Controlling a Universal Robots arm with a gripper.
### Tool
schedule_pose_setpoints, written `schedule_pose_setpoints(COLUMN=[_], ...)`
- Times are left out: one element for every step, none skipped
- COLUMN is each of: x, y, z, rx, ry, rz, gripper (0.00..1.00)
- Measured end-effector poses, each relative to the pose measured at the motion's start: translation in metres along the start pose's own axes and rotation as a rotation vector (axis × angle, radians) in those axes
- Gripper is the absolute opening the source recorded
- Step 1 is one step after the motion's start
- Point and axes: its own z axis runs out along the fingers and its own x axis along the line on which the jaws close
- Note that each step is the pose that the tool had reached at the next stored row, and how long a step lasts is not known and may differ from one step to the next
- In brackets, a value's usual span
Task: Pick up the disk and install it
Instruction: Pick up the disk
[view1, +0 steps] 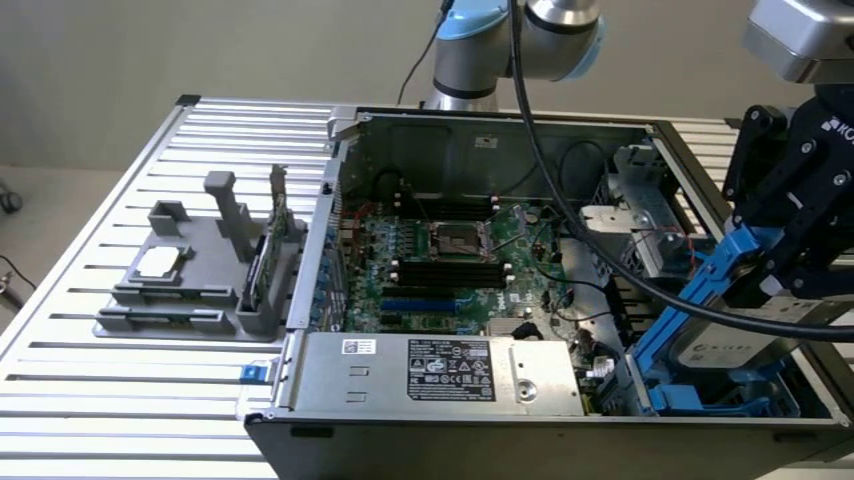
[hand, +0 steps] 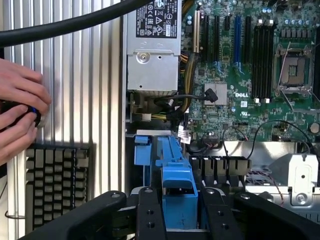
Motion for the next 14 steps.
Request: schedule_pose_setpoints(x=[0.000,0.000,0.000,0.000,0.000,0.000,0.000,0.000,0.000,0.000,0.000,0.000,0.000,0.000], y=[-0.0001,-0.0001,-0.0002,-0.0002,-0.0002,-0.0003,-0.0003,-0.0004,-0.0004,-0.0005,-0.0005,-0.0005,-0.0006,-0.0006], z=[0.0011,0.0023,0.0033,0.0042,0.0052,0.0062,0.0073,0.0085,0.0099,0.0113,0.0126,0.0139,0.0150,0.0162], rx=[0.0000,0.0000,0.0000,-0.0001,-0.0002,-0.0003,-0.0003,-0.0003,-0.0003,-0.0004,-0.0004,-0.0004,-0.0004,-0.0004], ry=[0.0009,0.0018,0.0028,0.0037,0.0047,0.0055,0.0063,0.0070,0.0078,0.0088,0.0098,0.0108,0.0119,0.0132], rz=[0.000,0.000,0.000,0.000,0.000,0.000,0.000,0.000,0.000,0.000,0.000,0.001,0.001,0.001], gripper=[0.33,0.33,0.33,0.33,0.33,0.33,0.33,0.33,0.33,0.33,0.33,0.33,0.33,0.33])
